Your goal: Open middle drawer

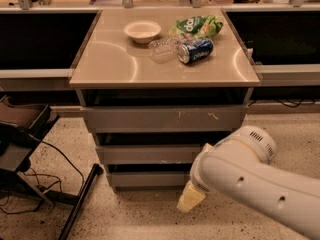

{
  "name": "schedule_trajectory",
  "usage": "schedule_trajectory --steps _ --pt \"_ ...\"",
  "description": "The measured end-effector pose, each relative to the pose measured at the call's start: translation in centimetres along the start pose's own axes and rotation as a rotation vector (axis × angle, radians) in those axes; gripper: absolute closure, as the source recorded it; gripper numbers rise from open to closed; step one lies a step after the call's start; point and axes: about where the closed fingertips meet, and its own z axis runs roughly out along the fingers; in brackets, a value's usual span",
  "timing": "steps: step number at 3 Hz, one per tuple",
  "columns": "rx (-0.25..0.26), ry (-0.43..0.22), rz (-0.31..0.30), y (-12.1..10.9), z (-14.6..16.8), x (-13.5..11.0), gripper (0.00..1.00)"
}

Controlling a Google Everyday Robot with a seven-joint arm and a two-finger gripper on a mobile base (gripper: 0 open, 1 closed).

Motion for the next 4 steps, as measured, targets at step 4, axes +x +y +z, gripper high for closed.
schedule_trajectory --steps 4 --pt "0.078 -0.205 0.038 -2.4 5.3 -2.8 0.00"
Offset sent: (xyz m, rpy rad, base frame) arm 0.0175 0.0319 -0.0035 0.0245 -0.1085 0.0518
